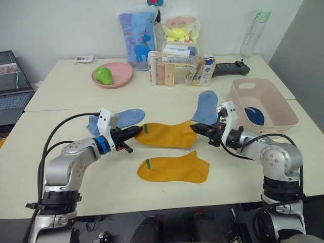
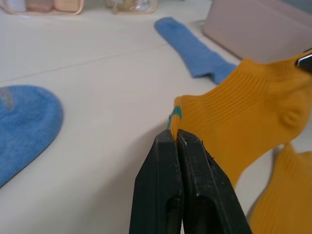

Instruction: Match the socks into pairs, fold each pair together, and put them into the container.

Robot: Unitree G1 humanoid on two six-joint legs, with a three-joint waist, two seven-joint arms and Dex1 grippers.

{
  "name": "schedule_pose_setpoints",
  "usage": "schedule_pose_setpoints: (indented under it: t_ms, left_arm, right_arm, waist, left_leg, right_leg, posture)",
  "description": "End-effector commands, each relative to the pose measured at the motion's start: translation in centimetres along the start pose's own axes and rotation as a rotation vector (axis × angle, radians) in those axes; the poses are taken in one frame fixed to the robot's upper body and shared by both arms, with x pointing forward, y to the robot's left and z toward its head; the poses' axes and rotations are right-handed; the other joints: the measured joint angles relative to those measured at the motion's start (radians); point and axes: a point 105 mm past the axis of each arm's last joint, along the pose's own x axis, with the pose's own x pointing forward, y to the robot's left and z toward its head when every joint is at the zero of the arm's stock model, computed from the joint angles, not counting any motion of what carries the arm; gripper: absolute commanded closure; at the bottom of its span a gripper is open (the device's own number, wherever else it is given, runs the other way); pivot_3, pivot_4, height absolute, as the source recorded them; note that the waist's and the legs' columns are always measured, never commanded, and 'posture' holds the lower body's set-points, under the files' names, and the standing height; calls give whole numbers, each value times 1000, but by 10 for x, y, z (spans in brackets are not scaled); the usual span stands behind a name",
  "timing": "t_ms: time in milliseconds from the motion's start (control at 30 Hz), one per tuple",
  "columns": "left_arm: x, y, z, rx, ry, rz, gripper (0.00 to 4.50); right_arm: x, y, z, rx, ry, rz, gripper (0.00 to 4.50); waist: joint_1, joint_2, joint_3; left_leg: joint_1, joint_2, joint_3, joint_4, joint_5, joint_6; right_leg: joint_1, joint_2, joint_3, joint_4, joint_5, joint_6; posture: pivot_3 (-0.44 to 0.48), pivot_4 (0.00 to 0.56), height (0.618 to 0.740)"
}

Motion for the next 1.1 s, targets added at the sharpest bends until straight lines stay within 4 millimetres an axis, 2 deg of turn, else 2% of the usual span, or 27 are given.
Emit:
schedule_pose_setpoints:
  t_ms: [33,100,200,300,367,467,767,1100]
  left_arm:
    - [-12,-5,10,-11,-15,1,4489]
    - [-18,-11,6,-21,11,-14,4489]
    - [-33,-30,-8,-45,75,-64,4489]
    - [-33,-43,-17,-73,88,-82,4489]
    - [-33,-48,-22,-85,100,-94,4489]
    - [-33,-46,-26,-83,103,-72,4489]
    - [-37,-50,-45,-86,167,-95,4489]
    - [-34,-47,-49,-71,173,-94,4489]
  right_arm:
    - [-13,8,8,-3,-30,14,4500]
    - [-19,8,5,10,-21,9,4500]
    - [-35,15,-6,48,-8,23,4500]
    - [-46,25,-26,36,64,61,4500]
    - [-49,25,-30,53,65,55,4500]
    - [-50,25,-32,59,59,49,4500]
    - [-55,24,-50,70,90,-1,4500]
    - [-59,14,-52,77,101,-40,4500]
  waist:
    - [0,0,0]
    - [0,0,0]
    - [0,0,0]
    - [6,1,0]
    - [9,0,0]
    - [9,1,0]
    - [10,1,0]
    - [16,1,0]
  left_leg:
    - [0,0,0,0,0,0]
    - [0,0,0,0,0,0]
    - [0,0,0,-1,0,0]
    - [0,0,0,-1,0,0]
    - [0,0,0,0,0,1]
    - [1,0,0,0,-2,5]
    - [1,0,1,-1,0,1]
    - [1,0,1,-1,0,1]
  right_leg:
    - [0,0,0,0,0,0]
    - [0,0,0,0,0,0]
    - [0,0,0,-1,0,0]
    - [0,0,0,-1,0,0]
    - [1,0,0,-1,0,0]
    - [2,0,0,0,1,-1]
    - [1,0,0,-1,0,-1]
    - [1,0,0,-1,0,-1]
  posture:
    - [0,150,740]
    - [0,150,740]
    - [0,150,740]
    - [0,150,740]
    - [0,150,740]
    - [0,150,740]
    - [0,150,740]
    - [0,150,740]
